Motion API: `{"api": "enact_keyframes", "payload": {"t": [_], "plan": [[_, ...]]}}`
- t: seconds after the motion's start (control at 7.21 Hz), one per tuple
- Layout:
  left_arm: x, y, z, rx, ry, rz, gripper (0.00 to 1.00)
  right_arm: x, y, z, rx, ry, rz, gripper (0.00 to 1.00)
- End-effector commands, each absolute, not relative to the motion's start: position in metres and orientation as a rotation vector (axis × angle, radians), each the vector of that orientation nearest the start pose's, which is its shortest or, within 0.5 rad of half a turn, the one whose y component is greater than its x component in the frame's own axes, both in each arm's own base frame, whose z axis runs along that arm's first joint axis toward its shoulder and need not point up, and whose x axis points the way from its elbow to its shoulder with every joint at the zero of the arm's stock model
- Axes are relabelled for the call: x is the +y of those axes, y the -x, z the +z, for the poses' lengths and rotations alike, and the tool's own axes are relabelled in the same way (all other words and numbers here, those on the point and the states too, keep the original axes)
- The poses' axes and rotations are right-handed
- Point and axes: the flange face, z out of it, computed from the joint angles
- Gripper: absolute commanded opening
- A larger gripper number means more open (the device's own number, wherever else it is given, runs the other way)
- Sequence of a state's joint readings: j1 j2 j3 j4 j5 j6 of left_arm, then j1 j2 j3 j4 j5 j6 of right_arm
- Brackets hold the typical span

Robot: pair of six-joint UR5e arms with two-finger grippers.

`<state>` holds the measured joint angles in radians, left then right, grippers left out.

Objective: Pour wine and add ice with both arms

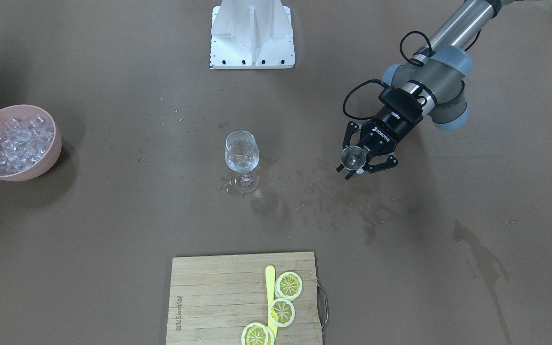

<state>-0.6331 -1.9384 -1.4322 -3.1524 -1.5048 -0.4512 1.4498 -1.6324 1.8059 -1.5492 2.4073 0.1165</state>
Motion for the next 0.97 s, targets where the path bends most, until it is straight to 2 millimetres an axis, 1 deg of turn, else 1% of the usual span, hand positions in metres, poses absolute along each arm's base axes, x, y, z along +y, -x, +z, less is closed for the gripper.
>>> {"api": "enact_keyframes", "payload": {"t": [0.0,0.14,0.28,0.42,0.55,0.69,0.83], "plan": [[-0.460,-0.436,0.330,1.070,-1.476,0.307,0.00,-0.474,0.000,0.567,-0.880,-0.053,-0.047,1.00],[-0.459,-0.438,0.326,1.066,-1.488,0.309,0.00,-0.474,0.000,0.568,-0.880,-0.051,-0.045,1.00],[-0.455,-0.447,0.316,1.082,-1.492,0.317,0.00,-0.474,0.000,0.568,-0.880,-0.051,-0.045,1.00],[-0.450,-0.457,0.304,1.058,-1.527,0.332,0.00,-0.474,0.000,0.569,-0.879,-0.048,-0.043,1.00],[-0.435,-0.478,0.285,0.993,-1.577,0.343,0.00,-0.475,0.000,0.580,-0.877,-0.030,-0.035,1.00],[-0.418,-0.506,0.257,0.932,-1.575,0.367,0.00,-0.480,0.001,0.585,-0.876,-0.020,-0.030,1.00],[-0.419,-0.508,0.235,0.821,-1.602,0.412,0.00,-0.481,0.001,0.585,-0.876,-0.020,-0.030,1.00]]}}
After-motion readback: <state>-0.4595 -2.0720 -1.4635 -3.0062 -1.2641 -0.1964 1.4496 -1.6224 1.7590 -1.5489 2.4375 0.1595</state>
